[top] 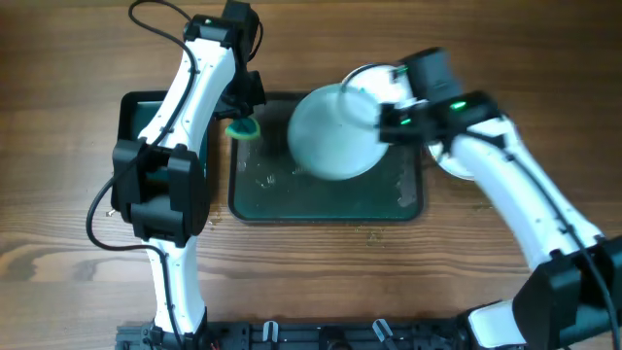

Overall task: Clean dirty plates on tray and stack at the side
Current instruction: 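Lift the plate with the right gripper and stack it on the side plate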

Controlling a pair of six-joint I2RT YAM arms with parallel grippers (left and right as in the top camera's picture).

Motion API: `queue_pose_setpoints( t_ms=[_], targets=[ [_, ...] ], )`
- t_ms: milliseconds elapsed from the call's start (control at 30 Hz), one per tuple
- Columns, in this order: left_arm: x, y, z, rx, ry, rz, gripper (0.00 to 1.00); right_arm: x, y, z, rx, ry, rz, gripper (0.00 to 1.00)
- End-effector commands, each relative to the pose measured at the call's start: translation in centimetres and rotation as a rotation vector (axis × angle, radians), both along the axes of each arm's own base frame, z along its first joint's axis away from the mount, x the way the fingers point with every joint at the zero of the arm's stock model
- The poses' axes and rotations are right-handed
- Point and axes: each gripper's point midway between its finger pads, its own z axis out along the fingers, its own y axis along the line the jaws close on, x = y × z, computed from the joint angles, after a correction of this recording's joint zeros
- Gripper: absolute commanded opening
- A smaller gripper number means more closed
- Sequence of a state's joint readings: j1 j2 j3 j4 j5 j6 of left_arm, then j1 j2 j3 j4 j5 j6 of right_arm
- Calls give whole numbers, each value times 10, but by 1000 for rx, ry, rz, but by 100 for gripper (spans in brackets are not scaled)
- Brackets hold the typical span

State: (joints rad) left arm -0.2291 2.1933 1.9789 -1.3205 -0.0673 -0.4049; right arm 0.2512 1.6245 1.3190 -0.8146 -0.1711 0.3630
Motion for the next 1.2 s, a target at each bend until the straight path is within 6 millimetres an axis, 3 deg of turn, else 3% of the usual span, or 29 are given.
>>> queue_pose_setpoints(
  t_ms=[0,100,167,300,400,533,633,733,833,900,967,1033,1100,1167],
  targets=[
    [3,-5,10,-21,-25,-16,4,6,-54,14,95,17,-143,4],
    [3,-6,10,-27,-25,-13,4,-3,-149,0,-54,67,-393,4],
    [3,-7,10,-29,-24,-13,4,-20,-196,-10,-121,112,-520,4],
    [3,-7,10,-29,-24,-13,4,-45,-243,-35,-187,165,-655,4],
    [3,-7,10,-29,-23,-13,4,-41,-250,-54,-197,122,-672,4],
    [3,-7,10,-29,-23,-13,4,-32,-252,-76,-197,80,-671,4],
    [3,-7,10,-29,-24,-13,4,-26,-253,-81,-199,62,-664,27],
    [3,-7,10,-29,-24,-13,4,-15,-245,-74,-158,30,-604,48],
    [3,-7,10,-29,-25,-13,4,1,-229,-41,-69,-12,-554,50],
    [4,-7,10,-30,-28,-13,4,23,-193,-6,61,-93,-419,49],
    [4,-7,10,-30,-28,-14,4,36,-151,10,180,-123,-329,50],
    [4,-7,10,-30,-28,-14,4,41,-118,7,207,-101,-309,49],
    [4,-7,10,-30,-28,-14,4,42,-99,-7,162,-61,-340,49],
    [4,-7,10,-30,-27,-14,4,38,-81,-32,93,2,-400,47]
  ],
)
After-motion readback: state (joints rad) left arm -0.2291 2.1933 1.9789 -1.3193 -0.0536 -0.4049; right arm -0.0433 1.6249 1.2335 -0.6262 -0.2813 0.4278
